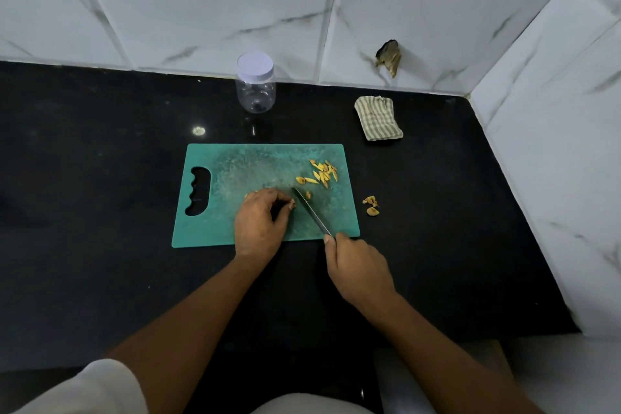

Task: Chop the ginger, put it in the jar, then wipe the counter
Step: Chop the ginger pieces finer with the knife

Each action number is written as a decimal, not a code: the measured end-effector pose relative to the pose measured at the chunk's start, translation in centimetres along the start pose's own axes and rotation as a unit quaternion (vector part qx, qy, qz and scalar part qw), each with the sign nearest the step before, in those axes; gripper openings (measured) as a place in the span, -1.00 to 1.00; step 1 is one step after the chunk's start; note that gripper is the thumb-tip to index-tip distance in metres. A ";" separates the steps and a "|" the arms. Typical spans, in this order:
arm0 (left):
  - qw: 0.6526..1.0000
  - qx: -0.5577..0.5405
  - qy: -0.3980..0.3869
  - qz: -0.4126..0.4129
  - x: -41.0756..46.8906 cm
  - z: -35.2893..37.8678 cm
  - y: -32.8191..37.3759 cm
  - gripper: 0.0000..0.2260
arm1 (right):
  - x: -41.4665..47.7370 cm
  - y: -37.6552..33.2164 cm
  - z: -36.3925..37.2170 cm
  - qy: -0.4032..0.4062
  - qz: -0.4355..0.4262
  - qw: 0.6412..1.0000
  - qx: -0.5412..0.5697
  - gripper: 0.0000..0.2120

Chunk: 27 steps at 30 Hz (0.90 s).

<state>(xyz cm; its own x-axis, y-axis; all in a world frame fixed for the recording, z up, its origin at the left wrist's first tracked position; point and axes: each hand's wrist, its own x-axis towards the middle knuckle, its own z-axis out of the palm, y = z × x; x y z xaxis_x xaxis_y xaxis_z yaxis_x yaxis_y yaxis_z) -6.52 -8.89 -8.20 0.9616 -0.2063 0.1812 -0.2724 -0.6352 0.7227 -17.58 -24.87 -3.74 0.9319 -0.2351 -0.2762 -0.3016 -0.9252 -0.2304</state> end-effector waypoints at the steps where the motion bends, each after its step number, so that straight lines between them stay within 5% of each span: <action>1: 1.000 0.006 0.000 0.001 0.1 0.0 0.0 -0.96 | 0.0 0.0 0.0 -0.004 0.003 1.000 0.003 -0.55; 10: 0.999 0.033 -0.008 0.004 0.4 -0.5 0.8 -0.89 | 0.2 0.6 -0.4 -0.015 0.058 0.987 0.149 -0.52; 27: 0.995 0.064 -0.068 0.031 0.8 -1.2 0.2 -0.82 | -0.1 0.4 -0.7 -0.036 0.047 0.981 0.186 -0.52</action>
<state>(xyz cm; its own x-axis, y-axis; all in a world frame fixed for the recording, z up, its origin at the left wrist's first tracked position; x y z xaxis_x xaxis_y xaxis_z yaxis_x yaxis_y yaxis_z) -5.77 -8.27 -7.10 0.9317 -0.3416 0.1235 -0.3410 -0.7056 0.6211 -17.62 -25.43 -3.16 0.8839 -0.2792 -0.3753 -0.4504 -0.7244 -0.5218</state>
